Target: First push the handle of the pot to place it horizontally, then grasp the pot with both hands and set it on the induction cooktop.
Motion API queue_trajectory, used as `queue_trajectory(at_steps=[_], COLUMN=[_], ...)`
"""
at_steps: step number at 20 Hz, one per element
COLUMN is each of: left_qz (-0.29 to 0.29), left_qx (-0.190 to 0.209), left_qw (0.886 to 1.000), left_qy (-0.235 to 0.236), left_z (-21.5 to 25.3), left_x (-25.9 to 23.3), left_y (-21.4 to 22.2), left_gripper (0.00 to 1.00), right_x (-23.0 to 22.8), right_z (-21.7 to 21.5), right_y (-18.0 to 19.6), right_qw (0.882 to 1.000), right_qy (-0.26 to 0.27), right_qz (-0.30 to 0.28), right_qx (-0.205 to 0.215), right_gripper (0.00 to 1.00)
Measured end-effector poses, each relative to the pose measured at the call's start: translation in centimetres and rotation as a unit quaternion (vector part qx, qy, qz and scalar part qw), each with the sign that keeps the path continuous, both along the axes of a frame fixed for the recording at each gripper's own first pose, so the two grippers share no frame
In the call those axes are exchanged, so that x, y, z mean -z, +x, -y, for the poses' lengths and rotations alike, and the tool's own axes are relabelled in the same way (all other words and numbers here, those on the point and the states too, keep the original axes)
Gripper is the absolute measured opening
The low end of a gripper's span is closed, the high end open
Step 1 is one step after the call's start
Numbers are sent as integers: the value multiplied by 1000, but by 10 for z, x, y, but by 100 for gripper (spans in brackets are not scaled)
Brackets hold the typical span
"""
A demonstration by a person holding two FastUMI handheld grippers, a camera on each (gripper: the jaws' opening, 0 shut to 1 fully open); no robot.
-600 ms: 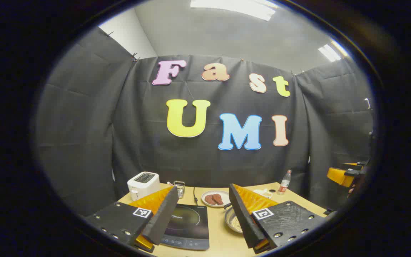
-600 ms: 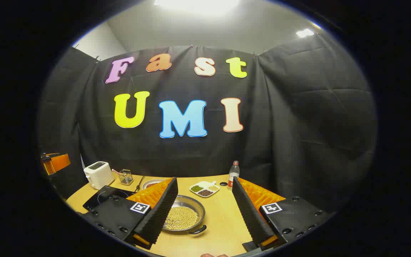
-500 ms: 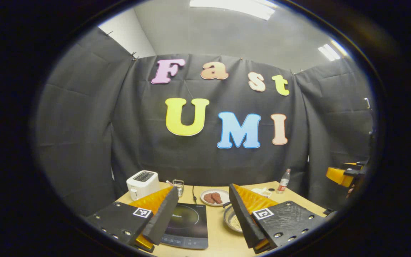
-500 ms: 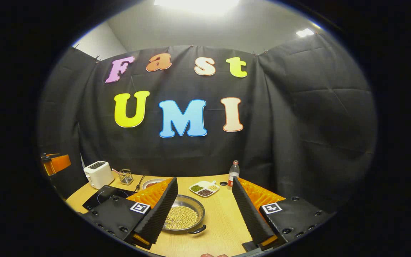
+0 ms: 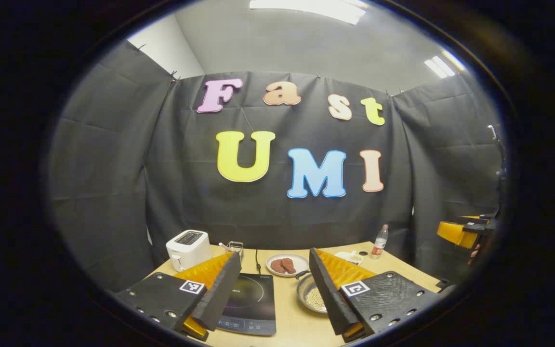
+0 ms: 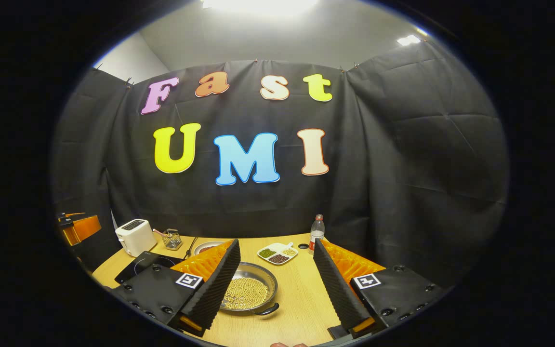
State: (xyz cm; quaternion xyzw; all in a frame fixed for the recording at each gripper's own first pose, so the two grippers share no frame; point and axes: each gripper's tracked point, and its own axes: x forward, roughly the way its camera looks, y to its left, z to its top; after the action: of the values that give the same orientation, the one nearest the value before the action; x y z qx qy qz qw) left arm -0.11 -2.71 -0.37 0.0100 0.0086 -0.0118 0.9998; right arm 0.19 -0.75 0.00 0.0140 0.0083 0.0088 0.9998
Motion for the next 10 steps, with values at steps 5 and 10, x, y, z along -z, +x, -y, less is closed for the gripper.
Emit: queue_trajectory(at_steps=[5,10], left_qz=[-4,-10], left_qx=[2,0], left_qw=[1000,1000], left_qy=[0,-3], left_z=[4,2], left_x=[4,14], left_y=[0,1], left_gripper=[87,80], right_x=[4,5], right_z=[-1,2], right_y=[1,5], right_qw=[1000,1000], right_qy=[-1,-11], right_qz=[-9,-19], right_qx=[-9,-14], right_gripper=[96,96])
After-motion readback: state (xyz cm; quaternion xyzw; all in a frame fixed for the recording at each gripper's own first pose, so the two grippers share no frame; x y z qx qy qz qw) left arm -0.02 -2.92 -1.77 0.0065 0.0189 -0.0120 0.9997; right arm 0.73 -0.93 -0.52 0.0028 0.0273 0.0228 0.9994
